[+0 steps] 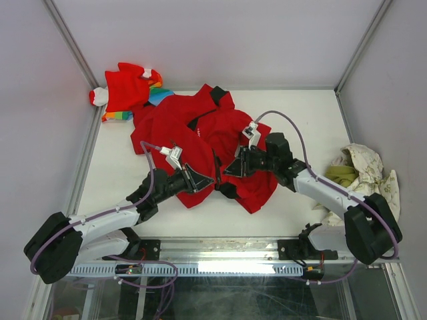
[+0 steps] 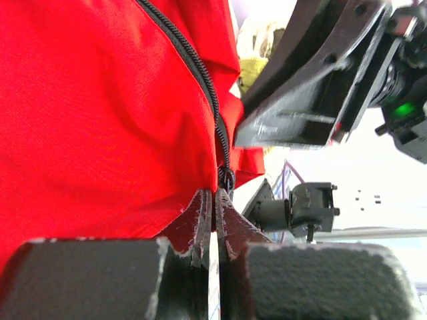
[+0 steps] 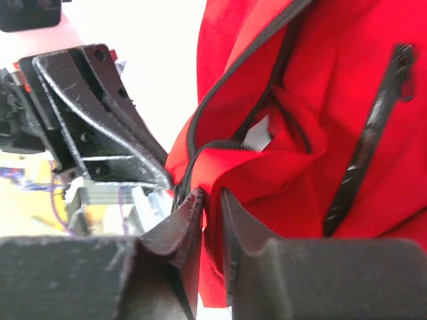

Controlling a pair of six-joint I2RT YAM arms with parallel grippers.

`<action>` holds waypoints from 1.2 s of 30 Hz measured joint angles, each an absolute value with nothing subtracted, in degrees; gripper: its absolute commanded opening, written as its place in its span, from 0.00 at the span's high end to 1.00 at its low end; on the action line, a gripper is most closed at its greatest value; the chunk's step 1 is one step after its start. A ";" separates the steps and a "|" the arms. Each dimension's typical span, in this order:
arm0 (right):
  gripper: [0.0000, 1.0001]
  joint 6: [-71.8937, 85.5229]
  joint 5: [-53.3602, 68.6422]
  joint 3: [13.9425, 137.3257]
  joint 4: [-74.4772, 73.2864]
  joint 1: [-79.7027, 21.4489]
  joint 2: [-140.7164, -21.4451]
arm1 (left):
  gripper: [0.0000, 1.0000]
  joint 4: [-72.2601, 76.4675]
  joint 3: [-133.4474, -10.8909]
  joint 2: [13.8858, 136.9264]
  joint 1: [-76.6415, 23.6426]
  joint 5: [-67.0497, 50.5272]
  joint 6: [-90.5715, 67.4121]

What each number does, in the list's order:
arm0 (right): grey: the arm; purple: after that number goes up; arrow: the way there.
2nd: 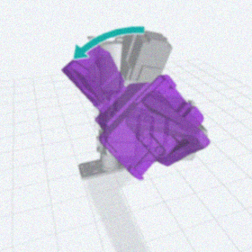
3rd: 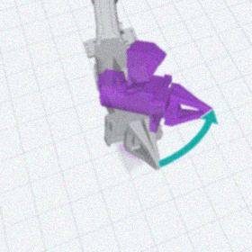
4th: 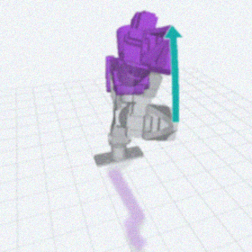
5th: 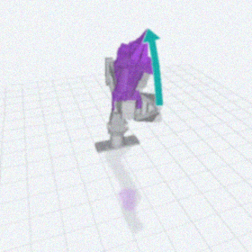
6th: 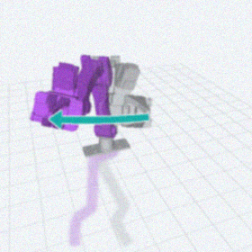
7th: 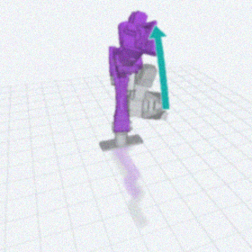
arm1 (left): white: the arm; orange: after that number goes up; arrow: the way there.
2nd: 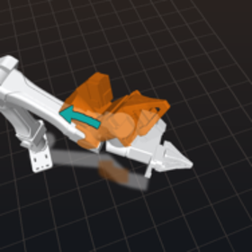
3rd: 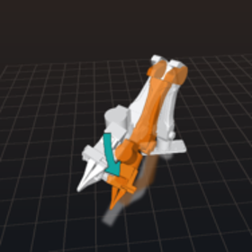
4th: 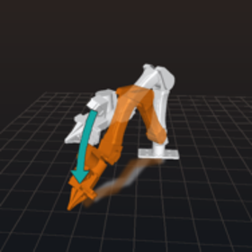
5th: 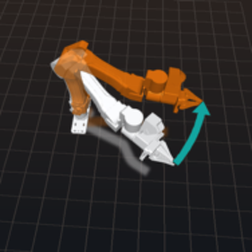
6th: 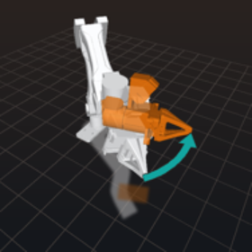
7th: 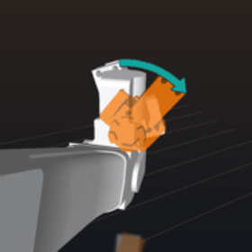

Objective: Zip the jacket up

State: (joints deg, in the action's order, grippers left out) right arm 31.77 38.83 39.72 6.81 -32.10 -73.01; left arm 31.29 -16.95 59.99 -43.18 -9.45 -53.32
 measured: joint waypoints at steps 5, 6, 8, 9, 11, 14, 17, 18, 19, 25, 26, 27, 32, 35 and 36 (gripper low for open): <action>0.54 22.76 35.29 40.29 3.20 -30.55 -70.06 | 1.00 26.52 -18.00 59.72 -43.57 -11.75 -53.47; 0.53 20.91 34.61 40.29 2.55 -30.44 -68.77 | 1.00 25.41 -18.31 59.51 -43.57 -12.19 -53.49; 0.51 17.06 33.32 40.14 1.98 -30.98 -65.69 | 1.00 24.05 -18.83 59.05 -43.57 -12.56 -53.54; 0.50 15.03 32.67 39.77 1.89 -31.68 -63.79 | 1.00 23.27 -19.29 58.83 -43.57 -12.69 -53.56; 0.48 10.61 31.00 38.41 1.85 -34.20 -59.20 | 1.00 22.06 -20.16 58.57 -43.57 -13.34 -53.58; 0.39 4.05 27.88 35.88 1.83 -39.81 -53.08 | 1.00 20.78 -21.21 58.22 -43.57 -14.22 -53.60; 0.38 -3.73 22.92 33.06 1.58 -47.44 -48.01 | 1.00 19.62 -21.80 57.65 -43.57 -14.98 -53.60; 0.39 -5.93 21.08 32.38 1.41 -49.71 -46.92 | 1.00 19.18 -22.00 57.49 -43.57 -15.16 -53.60; 0.38 -8.75 18.72 31.57 1.34 -52.82 -45.74 | 1.00 18.96 -22.13 57.41 -43.57 -15.31 -53.60; 0.35 -22.81 1.58 27.24 4.34 -67.96 -44.56 | 1.00 17.98 -22.35 57.19 -43.57 -15.62 -53.60; 0.34 -24.62 -0.56 26.50 5.23 -69.45 -44.88 | 1.00 17.96 -22.35 57.19 -43.57 -15.62 -53.60; 0.32 -26.79 -3.25 25.50 6.90 -71.24 -45.41 | 1.00 17.98 -22.37 57.19 -43.57 -15.64 -53.60; 0.27 -36.49 -14.90 21.52 15.38 -77.45 -50.11 | 1.00 17.98 -22.37 57.19 -43.57 -15.81 -53.60; 0.27 -40.40 -19.62 20.78 20.16 -79.15 -53.06 | 1.00 17.98 -22.37 57.19 -43.57 -16.16 -53.60; 0.26 -41.87 -21.26 20.45 22.35 -79.68 -54.15 | 1.00 17.96 -22.37 57.19 -43.57 -16.29 -53.60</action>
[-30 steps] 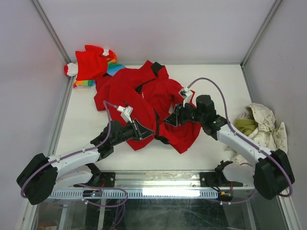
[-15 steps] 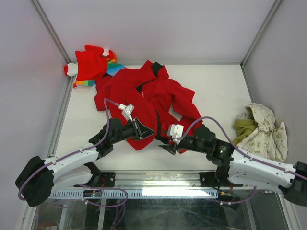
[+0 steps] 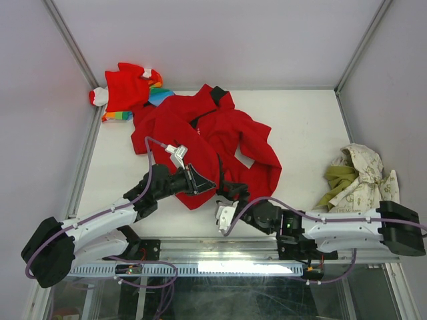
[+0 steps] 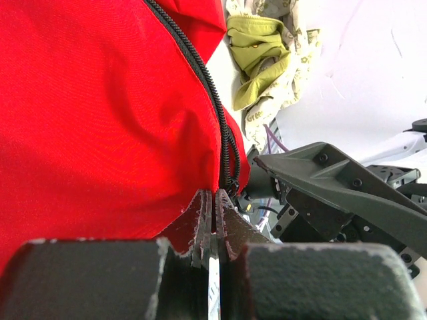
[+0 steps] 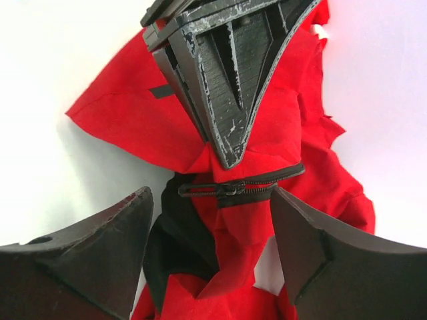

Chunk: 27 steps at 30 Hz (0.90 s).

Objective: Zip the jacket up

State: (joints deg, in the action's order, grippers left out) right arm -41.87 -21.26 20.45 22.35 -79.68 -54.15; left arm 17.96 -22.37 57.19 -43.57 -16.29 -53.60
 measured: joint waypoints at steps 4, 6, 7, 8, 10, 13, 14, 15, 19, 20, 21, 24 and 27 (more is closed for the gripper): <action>0.27 -46.61 -26.02 19.77 29.52 -80.95 -58.92 | 1.00 17.98 -22.37 57.19 -43.57 -16.67 -53.60; 0.28 -48.71 -28.05 19.57 33.01 -81.25 -61.39 | 1.00 17.98 -22.37 57.19 -43.57 -16.69 -53.60; 0.29 -49.47 -28.67 19.44 34.15 -81.30 -62.17 | 1.00 17.98 -22.37 57.19 -43.57 -16.69 -53.60; 0.30 -50.48 -29.61 19.18 35.62 -81.41 -63.09 | 1.00 17.98 -22.37 57.19 -43.57 -16.69 -53.60; 0.32 -51.79 -30.96 18.76 37.63 -81.62 -64.23 | 1.00 17.98 -22.37 57.19 -43.57 -16.71 -53.60; 0.38 -52.88 -32.01 18.39 39.44 -81.76 -64.58 | 1.00 17.98 -22.37 57.19 -43.57 -16.73 -53.60; 0.40 -52.93 -32.16 18.31 39.77 -81.76 -64.55 | 1.00 18.00 -22.37 57.19 -43.57 -16.73 -53.60; 0.43 -52.90 -32.14 18.31 39.72 -81.80 -64.45 | 1.00 18.02 -22.37 57.19 -43.57 -16.71 -53.60; 0.51 -51.83 -31.44 18.31 37.19 -82.06 -62.19 | 1.00 18.02 -22.37 57.19 -43.57 -16.69 -53.60; 0.52 -51.40 -31.07 18.31 36.49 -82.06 -61.47 | 1.00 18.00 -22.37 57.19 -43.55 -16.69 -53.60; 0.53 -50.87 -30.61 18.31 35.70 -82.06 -60.69 | 1.00 18.00 -22.37 57.19 -43.57 -16.67 -53.60; 0.56 -49.04 -29.12 18.39 32.93 -82.06 -58.70 | 1.00 18.00 -22.37 57.19 -43.57 -16.67 -53.60; 0.62 -47.37 -28.01 18.63 30.68 -81.97 -58.11 | 1.00 17.98 -22.37 57.19 -43.57 -16.69 -53.60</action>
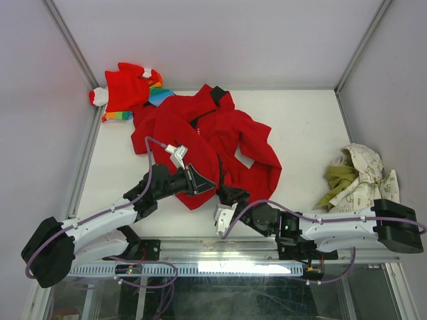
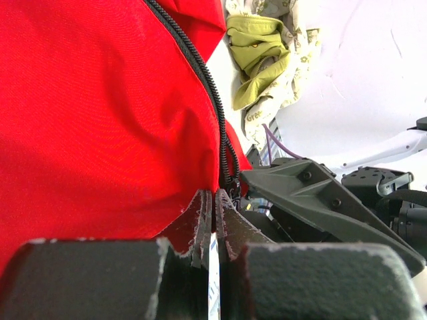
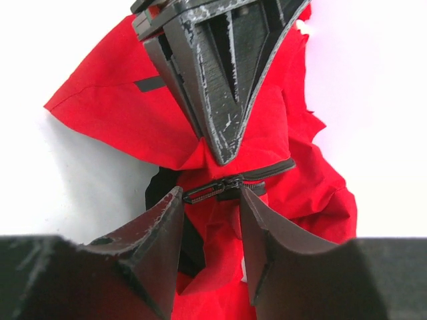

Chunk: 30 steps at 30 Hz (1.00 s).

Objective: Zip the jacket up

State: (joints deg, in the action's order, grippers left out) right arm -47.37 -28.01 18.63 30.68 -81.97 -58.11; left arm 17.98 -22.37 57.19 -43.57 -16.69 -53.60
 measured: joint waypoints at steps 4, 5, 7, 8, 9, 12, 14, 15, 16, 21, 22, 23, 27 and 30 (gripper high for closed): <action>0.67 -45.23 -26.74 19.38 28.03 -81.41 -58.11 | 1.00 17.98 -22.37 57.19 -43.57 -16.69 -53.60; 0.68 -44.80 -26.44 19.53 27.68 -81.23 -58.11 | 1.00 17.98 -22.37 57.19 -43.55 -16.67 -53.60; 0.68 -43.99 -26.02 19.84 26.89 -80.97 -58.02 | 1.00 17.98 -22.37 57.19 -43.57 -16.67 -53.58; 0.68 -43.57 -25.67 20.08 26.33 -80.79 -57.93 | 1.00 17.98 -22.37 57.19 -43.57 -16.67 -53.58; 0.68 -43.27 -25.41 20.32 25.85 -80.68 -57.84 | 1.00 17.98 -22.37 57.19 -43.57 -16.67 -53.58; 0.68 -42.26 -24.60 21.02 24.84 -80.40 -57.41 | 1.00 17.96 -22.37 57.19 -43.57 -16.64 -53.58; 0.69 -41.69 -24.25 21.47 24.29 -80.31 -57.08 | 1.00 17.98 -22.37 57.19 -43.57 -16.67 -53.58; 0.68 -41.41 -24.12 21.67 24.03 -80.29 -56.90 | 1.00 17.96 -22.37 57.21 -43.57 -16.67 -53.58; 0.68 -41.08 -23.92 21.89 23.77 -80.20 -56.69 | 1.00 17.96 -22.37 57.21 -43.57 -16.67 -53.58; 0.66 -39.72 -23.46 22.52 22.74 -79.79 -55.51 | 1.00 17.96 -22.37 57.25 -43.57 -16.67 -53.58; 0.67 -39.51 -23.49 22.61 22.68 -79.66 -55.35 | 1.00 17.96 -22.37 57.25 -43.57 -16.67 -53.58; 0.69 -39.29 -23.49 22.74 22.55 -79.53 -55.27 | 1.00 17.96 -22.37 57.25 -43.57 -16.67 -53.58; 0.77 -38.65 -23.22 23.09 22.11 -78.67 -55.24 | 1.00 17.96 -22.37 57.25 -43.57 -16.69 -53.56; 0.87 -38.06 -22.85 23.27 21.43 -77.95 -55.24 | 1.00 17.93 -22.37 57.25 -43.57 -16.69 -53.56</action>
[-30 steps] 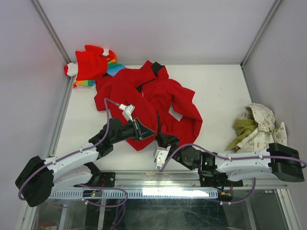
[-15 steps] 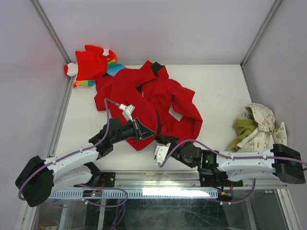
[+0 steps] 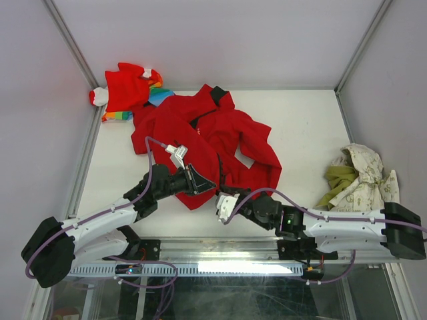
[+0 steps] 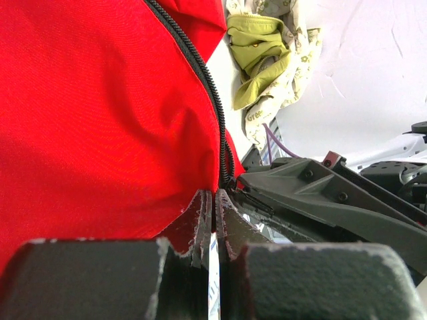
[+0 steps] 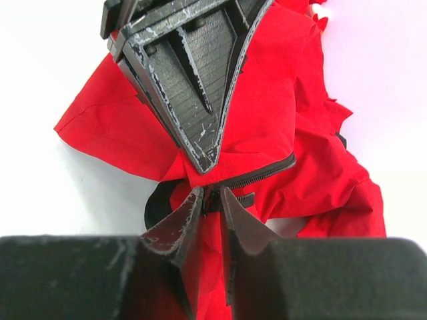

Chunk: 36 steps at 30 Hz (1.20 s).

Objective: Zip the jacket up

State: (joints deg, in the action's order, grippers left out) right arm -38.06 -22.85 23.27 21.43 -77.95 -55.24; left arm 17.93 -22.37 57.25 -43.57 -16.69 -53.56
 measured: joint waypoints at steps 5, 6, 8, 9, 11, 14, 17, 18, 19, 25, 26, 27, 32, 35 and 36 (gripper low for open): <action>1.00 -36.53 -21.12 23.83 19.09 -76.69 -55.24 | 1.00 17.96 -22.37 57.25 -43.57 -16.71 -53.56; 1.00 -36.16 -20.60 24.08 18.63 -76.31 -55.24 | 1.00 17.93 -22.37 57.25 -43.57 -16.71 -53.54; 1.00 -35.55 -19.75 24.49 17.85 -75.72 -55.24 | 1.00 17.93 -22.37 57.25 -43.57 -16.73 -53.49; 1.00 -35.18 -19.00 24.77 17.30 -75.31 -55.27 | 1.00 17.93 -22.37 57.25 -43.57 -16.73 -53.45; 1.00 -34.09 -17.30 25.58 16.05 -74.04 -55.37 | 1.00 17.87 -22.37 57.25 -43.57 -16.73 -53.30; 1.00 -32.25 -14.46 27.97 13.23 -71.26 -56.62 | 1.00 17.43 -22.37 57.25 -43.53 -16.67 -53.12; 1.00 -30.35 -10.92 30.74 10.24 -68.05 -59.33 | 1.00 15.94 -22.37 57.21 -43.51 -16.53 -52.80; 1.00 -29.85 -9.45 31.66 9.21 -67.02 -60.20 | 1.00 15.31 -22.37 57.19 -43.51 -16.49 -52.45; 1.00 -29.21 -7.60 32.97 7.84 -65.69 -61.32 | 1.00 14.66 -22.37 57.17 -43.51 -16.38 -52.10; 1.00 -27.14 0.86 40.64 -0.69 -61.56 -66.52 | 0.95 7.64 -23.35 55.72 -43.53 -14.22 -50.04; 1.00 -27.11 1.69 41.43 -1.52 -61.34 -67.13 | 0.92 6.09 -23.70 55.18 -43.55 -13.67 -49.95; 1.00 -27.05 2.66 42.39 -2.50 -61.08 -67.83 | 0.88 4.97 -23.86 54.57 -43.55 -13.32 -49.95; 1.00 -25.32 5.17 47.48 -5.61 -60.31 -71.11 | 0.63 0.25 -23.83 49.43 -44.29 -10.57 -50.96; 1.00 -22.87 5.87 49.58 -7.22 -60.12 -71.85 | 0.59 0.01 -23.55 46.11 -44.29 -8.82 -52.99; 1.00 -21.89 6.31 50.13 -7.81 -60.12 -71.92 | 0.57 0.08 -23.35 45.36 -44.27 -8.25 -53.74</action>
State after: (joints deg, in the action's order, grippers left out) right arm -21.89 6.31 50.13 -7.81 -60.12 -71.92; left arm 0.08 -23.35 45.36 -44.27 -8.25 -53.74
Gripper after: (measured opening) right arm 0.012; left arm 0.384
